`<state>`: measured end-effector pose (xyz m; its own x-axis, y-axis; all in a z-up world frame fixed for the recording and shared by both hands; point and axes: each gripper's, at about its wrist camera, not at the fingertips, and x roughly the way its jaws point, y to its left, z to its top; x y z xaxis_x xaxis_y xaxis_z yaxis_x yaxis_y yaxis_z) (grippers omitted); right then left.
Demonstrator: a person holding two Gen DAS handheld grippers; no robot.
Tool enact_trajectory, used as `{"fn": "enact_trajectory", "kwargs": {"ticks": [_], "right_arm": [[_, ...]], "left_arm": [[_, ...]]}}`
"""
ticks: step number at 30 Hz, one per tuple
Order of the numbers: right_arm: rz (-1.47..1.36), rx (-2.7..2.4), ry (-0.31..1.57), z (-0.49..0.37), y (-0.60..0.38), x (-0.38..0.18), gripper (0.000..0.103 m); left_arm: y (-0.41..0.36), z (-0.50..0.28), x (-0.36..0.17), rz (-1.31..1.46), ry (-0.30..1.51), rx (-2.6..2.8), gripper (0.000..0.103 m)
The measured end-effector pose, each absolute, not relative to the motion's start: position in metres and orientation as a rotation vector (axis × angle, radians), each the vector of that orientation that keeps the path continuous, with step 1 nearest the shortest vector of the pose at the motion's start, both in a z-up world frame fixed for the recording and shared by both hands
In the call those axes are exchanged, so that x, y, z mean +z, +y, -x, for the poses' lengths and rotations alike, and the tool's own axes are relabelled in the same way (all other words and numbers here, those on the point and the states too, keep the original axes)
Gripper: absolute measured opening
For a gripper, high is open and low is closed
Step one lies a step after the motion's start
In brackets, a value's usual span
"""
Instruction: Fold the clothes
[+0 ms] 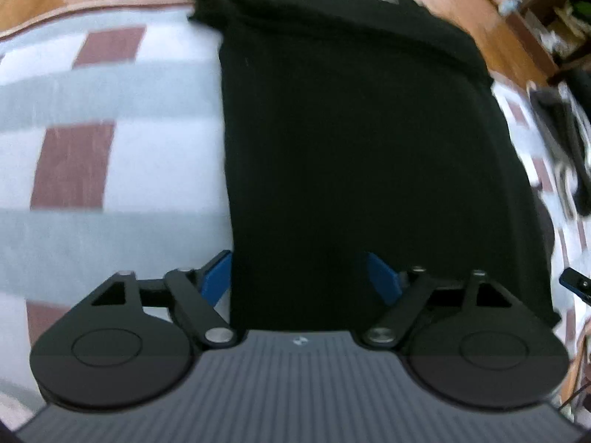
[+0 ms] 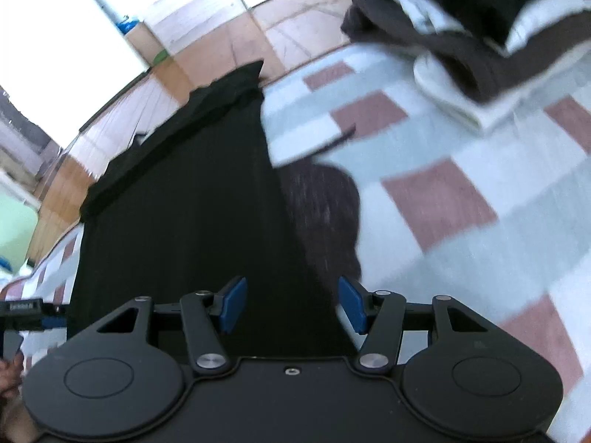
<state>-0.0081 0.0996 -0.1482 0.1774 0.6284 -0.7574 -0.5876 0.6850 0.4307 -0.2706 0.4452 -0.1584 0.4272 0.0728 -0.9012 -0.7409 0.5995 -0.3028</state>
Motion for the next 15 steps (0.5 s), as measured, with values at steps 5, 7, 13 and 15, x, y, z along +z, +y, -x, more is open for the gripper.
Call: {"fn": "enact_trajectory", "kwargs": {"ticks": [5, 7, 13, 15], "right_arm": [[-0.045, 0.887, 1.129, 0.023, 0.082, -0.160, 0.062], [-0.047, 0.892, 1.097, 0.030, 0.075, -0.163, 0.065], [0.037, 0.915, 0.994, 0.054, 0.074, -0.165, 0.056], [0.087, 0.938, 0.971, 0.060, 0.079, -0.164, 0.015]], "left_arm": [[0.441, 0.279, -0.159, 0.823, 1.009, 0.551, 0.083], [0.442, 0.283, -0.159, 0.834, 0.996, 0.552, 0.083], [0.437, 0.290, -0.150, 0.792, 0.958, 0.541, 0.083], [0.435, 0.291, -0.142, 0.763, 0.934, 0.546, 0.083]]}}
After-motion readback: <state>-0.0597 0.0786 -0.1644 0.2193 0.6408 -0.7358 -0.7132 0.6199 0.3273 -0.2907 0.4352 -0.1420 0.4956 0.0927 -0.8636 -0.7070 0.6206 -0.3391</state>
